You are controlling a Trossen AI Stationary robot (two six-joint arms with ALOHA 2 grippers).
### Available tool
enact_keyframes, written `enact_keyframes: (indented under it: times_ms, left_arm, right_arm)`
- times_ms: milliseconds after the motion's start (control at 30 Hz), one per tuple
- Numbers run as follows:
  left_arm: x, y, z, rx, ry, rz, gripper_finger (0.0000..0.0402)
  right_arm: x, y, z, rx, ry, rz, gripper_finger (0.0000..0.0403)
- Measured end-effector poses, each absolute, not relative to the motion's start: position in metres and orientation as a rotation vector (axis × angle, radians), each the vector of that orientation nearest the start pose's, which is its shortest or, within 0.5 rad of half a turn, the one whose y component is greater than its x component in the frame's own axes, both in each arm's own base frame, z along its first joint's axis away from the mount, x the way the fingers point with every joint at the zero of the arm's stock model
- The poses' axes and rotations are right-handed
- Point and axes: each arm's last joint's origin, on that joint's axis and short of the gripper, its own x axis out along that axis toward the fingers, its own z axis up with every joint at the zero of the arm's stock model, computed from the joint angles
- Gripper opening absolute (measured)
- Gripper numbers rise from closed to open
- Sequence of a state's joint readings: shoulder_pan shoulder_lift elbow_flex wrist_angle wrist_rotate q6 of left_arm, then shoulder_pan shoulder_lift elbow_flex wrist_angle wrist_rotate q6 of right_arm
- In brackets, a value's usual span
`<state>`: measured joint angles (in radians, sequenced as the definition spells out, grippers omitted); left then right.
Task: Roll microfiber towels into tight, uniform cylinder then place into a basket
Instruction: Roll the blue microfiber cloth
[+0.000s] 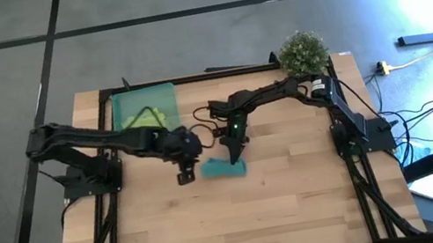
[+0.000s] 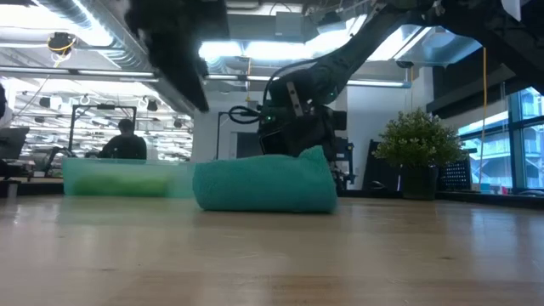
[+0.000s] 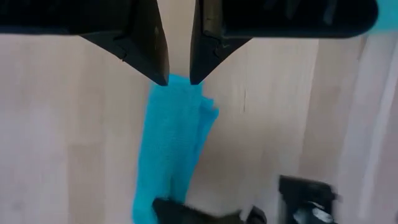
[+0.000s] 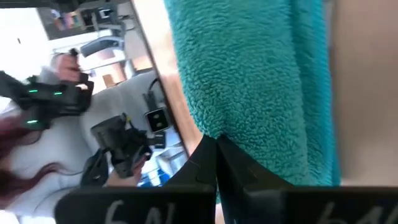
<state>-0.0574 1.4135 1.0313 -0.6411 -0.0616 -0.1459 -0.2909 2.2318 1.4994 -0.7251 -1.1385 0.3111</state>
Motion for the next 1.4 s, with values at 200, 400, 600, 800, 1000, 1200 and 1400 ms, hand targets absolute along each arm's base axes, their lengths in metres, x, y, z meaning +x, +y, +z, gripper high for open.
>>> enact_keyframes:
  times_ms: [200, 400, 600, 800, 1000, 1200, 1400]
  left_arm:
    - [0.303, -0.015, 0.210, -0.013, 1.088, -0.011, 0.0060]
    - [0.320, -0.018, 0.188, 0.000, 1.080, -0.101, 0.0060]
    - [0.328, -0.013, 0.182, -0.006, 1.048, -0.098, 0.0060]
    - [0.331, -0.003, 0.170, -0.025, 1.092, -0.068, 0.0060]
    - [0.333, 0.001, 0.170, -0.008, 1.071, -0.066, 0.0060]
    - [0.337, 0.009, 0.165, -0.013, 1.056, -0.049, 0.0060]
    - [0.342, 0.008, 0.145, -0.020, 1.104, -0.062, 0.0060]
  right_arm:
    - [0.403, -0.093, 0.114, 1.271, 1.264, 0.522, 0.0000]
    - [0.403, -0.093, 0.114, 1.270, 1.265, 0.520, 0.0000]
    - [0.403, -0.094, 0.114, 1.266, 1.265, 0.516, 0.0000]
    - [0.404, -0.094, 0.114, 1.259, 1.266, 0.511, 0.0000]
    - [0.404, -0.094, 0.114, 1.257, 1.266, 0.509, 0.0000]
    - [0.403, -0.094, 0.113, 1.245, 1.274, 0.489, 0.0000]
    - [0.403, -0.094, 0.112, 1.236, 1.282, 0.471, 0.0000]
